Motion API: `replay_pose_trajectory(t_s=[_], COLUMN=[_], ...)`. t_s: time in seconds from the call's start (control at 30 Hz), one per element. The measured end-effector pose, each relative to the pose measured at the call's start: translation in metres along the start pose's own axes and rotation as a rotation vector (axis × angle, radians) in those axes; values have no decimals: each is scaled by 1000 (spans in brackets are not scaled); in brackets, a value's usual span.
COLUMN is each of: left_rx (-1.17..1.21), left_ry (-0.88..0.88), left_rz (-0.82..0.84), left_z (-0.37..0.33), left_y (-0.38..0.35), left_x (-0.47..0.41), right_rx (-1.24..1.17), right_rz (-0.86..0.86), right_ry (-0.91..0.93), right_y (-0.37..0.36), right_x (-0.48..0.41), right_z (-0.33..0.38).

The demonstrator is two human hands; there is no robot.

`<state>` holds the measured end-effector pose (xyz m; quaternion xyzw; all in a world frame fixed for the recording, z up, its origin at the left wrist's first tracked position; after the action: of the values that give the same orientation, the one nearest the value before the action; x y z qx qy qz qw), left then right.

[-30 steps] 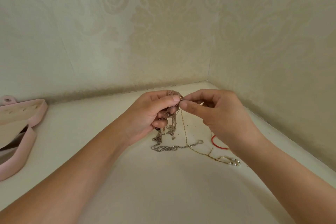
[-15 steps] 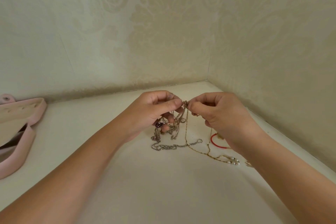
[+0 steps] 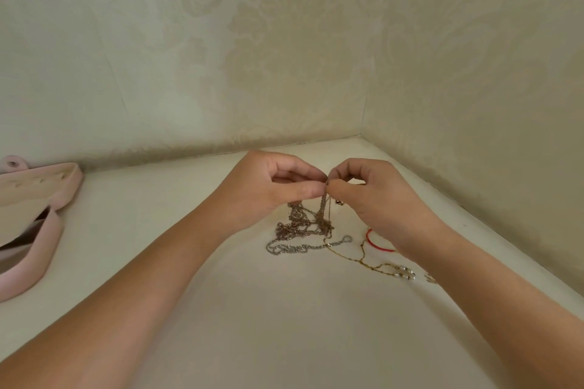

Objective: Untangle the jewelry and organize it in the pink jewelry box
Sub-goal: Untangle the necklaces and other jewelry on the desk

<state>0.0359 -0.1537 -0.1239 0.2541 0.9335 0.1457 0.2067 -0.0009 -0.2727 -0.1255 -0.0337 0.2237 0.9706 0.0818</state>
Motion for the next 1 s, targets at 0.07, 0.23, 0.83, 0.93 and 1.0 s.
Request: replay_pose_trajectory(t_s=[0.07,0.23,0.83,0.93,1.0], left_rx=[-2,21,81,84,95], left_ry=[-14,-21,-61,-105,-128], left_rz=[-28,-58,-69,-90,-105], left_z=[1,3,0,-4,-7], left_y=[1,6,-2,2,5], left_x=[0,-1,-2,-2,-2], right_rx=[43,104,-51,-121,-149], right_rz=[17,16,-97,-56,-57], right_ry=[22,51,123,64,53], right_y=[-4,-8,6,5,7], right_x=[1,-1,2,2,4], right_z=[2,2,13,9,8])
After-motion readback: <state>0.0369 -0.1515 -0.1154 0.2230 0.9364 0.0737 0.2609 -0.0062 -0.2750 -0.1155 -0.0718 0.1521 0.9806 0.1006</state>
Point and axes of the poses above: each hand's wrist, its own x-axis away from the middle knuckle, its own y-axis out of the back of the hand, z = x × y, the point moved 10 cm from there along -x, towards the middle knuckle, and after that the axes turned 6 degrees about -y, right-handed, at the moved point
